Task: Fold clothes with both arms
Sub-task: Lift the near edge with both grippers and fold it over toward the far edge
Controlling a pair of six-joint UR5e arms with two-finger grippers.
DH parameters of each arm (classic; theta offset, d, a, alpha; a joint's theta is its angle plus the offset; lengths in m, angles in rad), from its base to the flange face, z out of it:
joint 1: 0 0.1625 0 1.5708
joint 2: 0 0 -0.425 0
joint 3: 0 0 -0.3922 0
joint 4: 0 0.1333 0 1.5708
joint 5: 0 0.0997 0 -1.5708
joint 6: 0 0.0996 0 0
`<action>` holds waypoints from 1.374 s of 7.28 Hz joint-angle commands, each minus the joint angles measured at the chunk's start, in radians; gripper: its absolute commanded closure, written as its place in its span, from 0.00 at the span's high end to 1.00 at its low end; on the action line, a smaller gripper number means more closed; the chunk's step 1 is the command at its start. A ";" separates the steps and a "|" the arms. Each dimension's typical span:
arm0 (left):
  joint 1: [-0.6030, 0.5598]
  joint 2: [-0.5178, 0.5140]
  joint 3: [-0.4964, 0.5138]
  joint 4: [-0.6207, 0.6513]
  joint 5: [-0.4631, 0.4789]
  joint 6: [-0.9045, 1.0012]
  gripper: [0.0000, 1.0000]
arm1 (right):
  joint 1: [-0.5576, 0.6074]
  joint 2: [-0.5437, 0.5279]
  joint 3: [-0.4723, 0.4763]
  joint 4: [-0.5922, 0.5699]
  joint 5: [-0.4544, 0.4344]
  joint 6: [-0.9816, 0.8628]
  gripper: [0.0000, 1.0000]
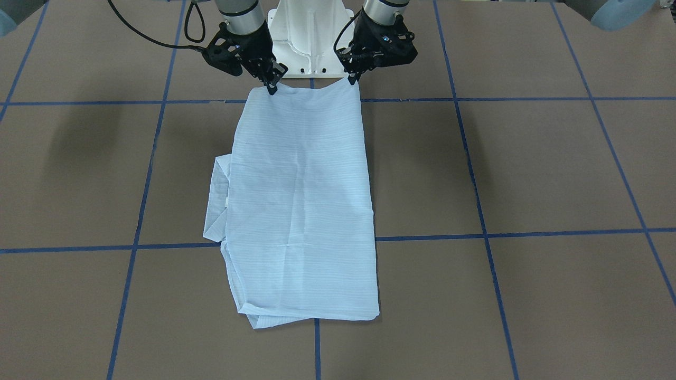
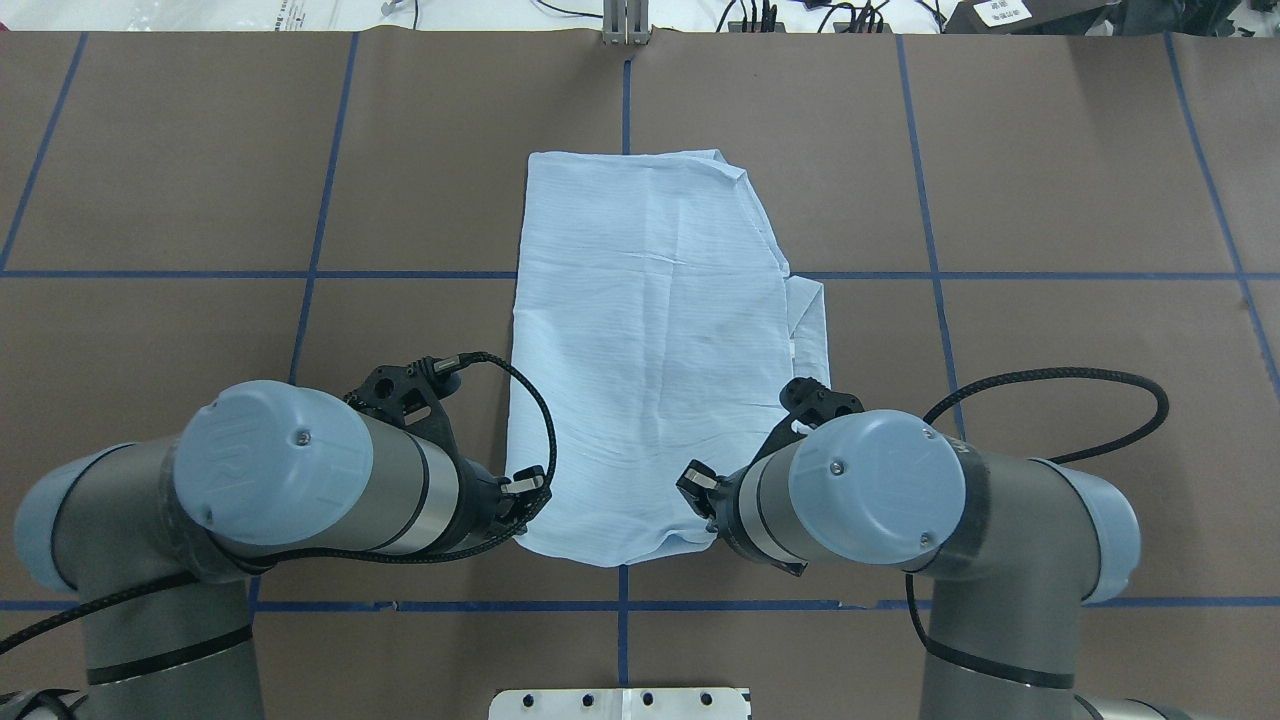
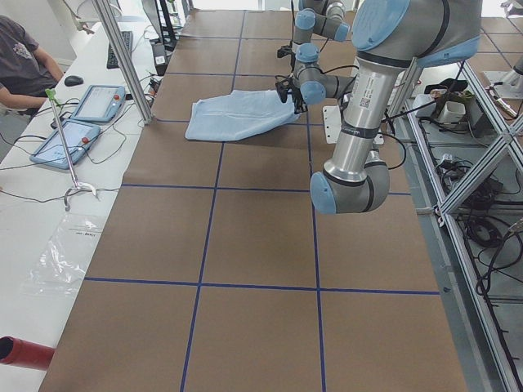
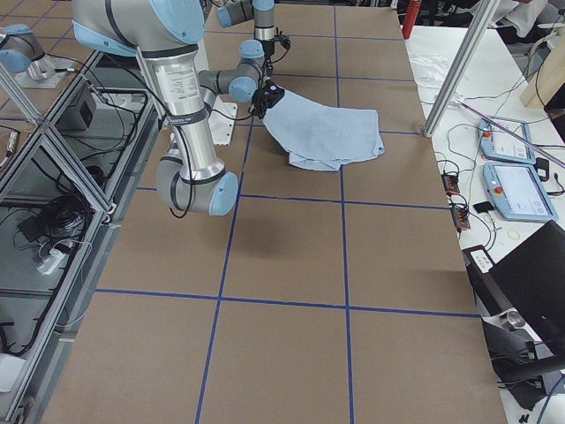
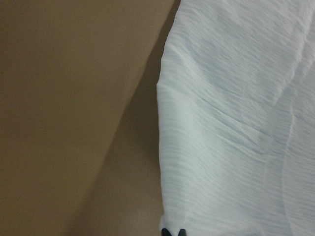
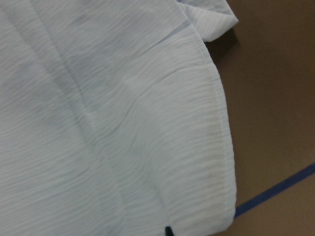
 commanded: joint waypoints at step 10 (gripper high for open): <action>-0.294 -0.154 0.341 -0.155 -0.025 0.104 0.00 | 0.281 0.196 -0.313 0.025 0.088 -0.453 0.00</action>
